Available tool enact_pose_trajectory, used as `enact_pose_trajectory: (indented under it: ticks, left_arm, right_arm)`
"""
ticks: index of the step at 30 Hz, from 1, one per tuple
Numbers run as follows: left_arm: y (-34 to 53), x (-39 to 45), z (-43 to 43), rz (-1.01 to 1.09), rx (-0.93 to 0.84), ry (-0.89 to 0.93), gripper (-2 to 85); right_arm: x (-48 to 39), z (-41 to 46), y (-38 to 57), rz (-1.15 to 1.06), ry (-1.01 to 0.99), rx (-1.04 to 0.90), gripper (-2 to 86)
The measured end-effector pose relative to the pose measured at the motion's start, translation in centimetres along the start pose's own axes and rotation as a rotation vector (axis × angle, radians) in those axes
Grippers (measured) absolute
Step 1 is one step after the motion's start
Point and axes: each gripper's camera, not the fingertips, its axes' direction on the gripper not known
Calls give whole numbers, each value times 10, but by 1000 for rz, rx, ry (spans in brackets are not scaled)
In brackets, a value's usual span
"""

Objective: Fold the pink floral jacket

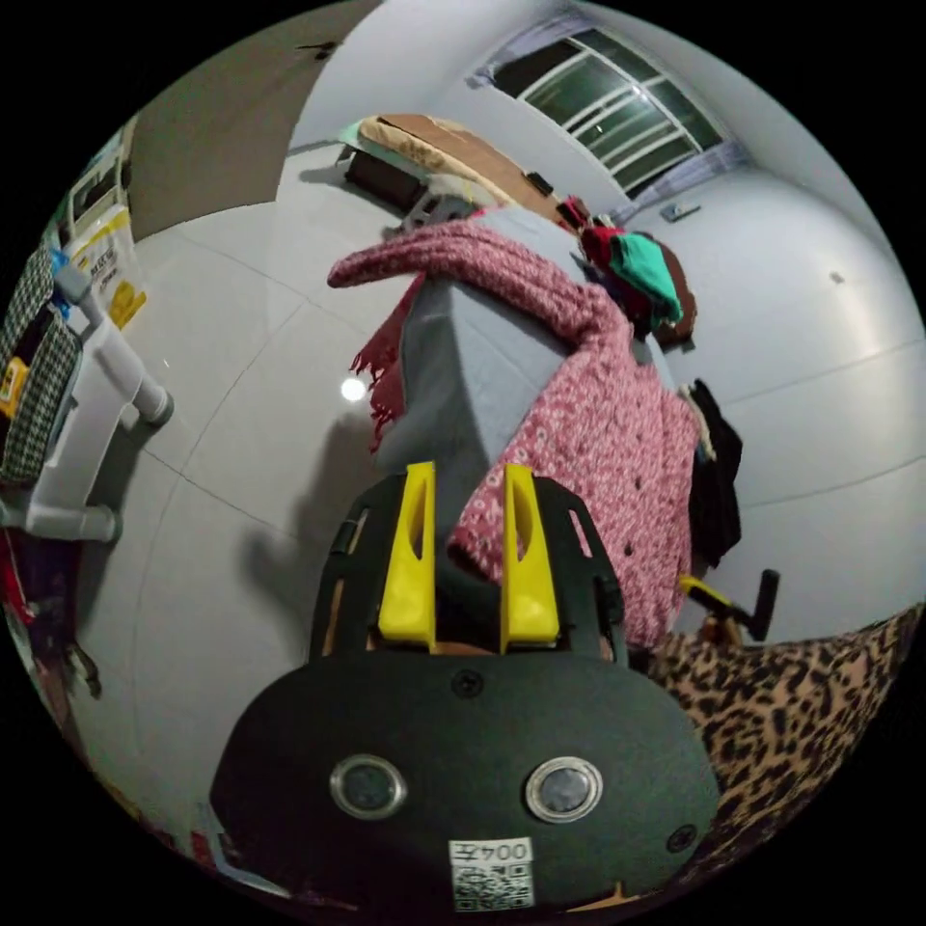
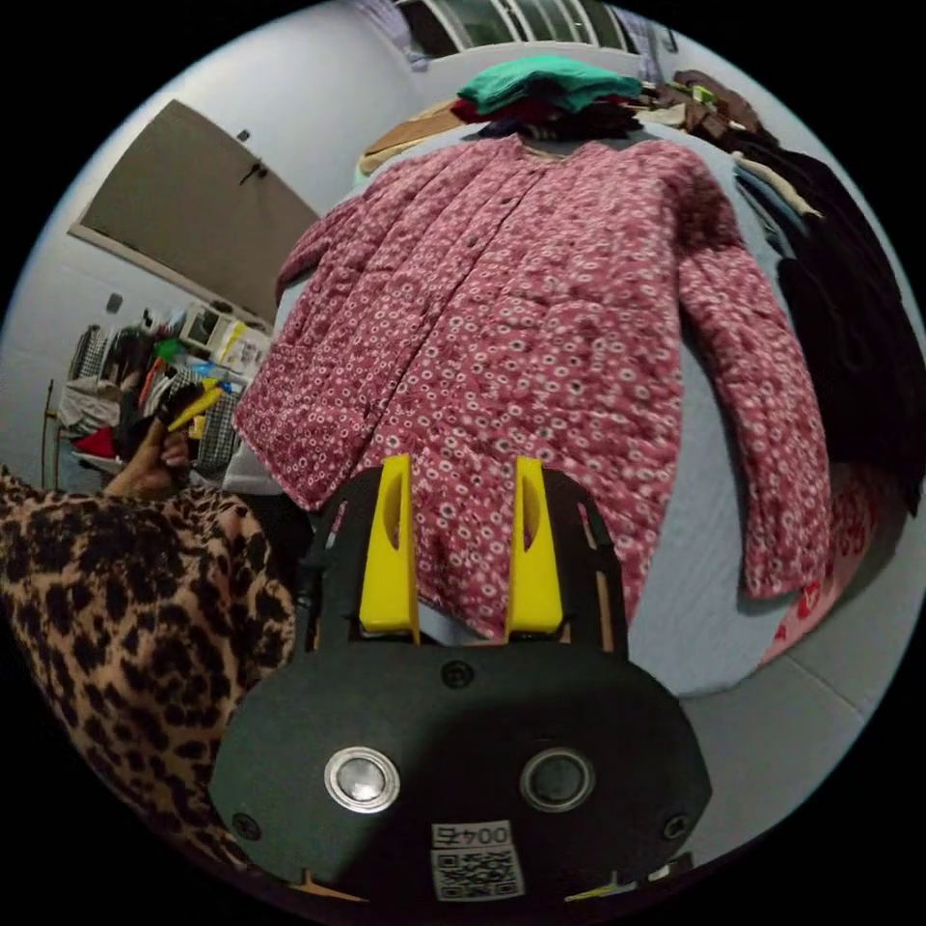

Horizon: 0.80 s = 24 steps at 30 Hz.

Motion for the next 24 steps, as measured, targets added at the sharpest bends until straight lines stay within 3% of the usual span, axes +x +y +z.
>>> enact_pose_trajectory:
  ticks: [6, 13, 20, 24]
  left_arm:
    - [-95, -71, 25, -175, -6, 205, 143]
    - [-184, -159, 70, -418, -14, 451, 175]
    - [-229, -200, 97, -489, -18, 555, 175]
    - [-246, -209, 101, -508, 15, 627, 133]
  right_arm:
    - [-19, 48, -42, 118, 21, -99, 203]
    - [-43, 72, -69, 221, 225, -77, 168]
    - [-54, 85, -106, 285, 281, -176, 167]
    - [-53, 89, -125, 331, 280, -208, 167]
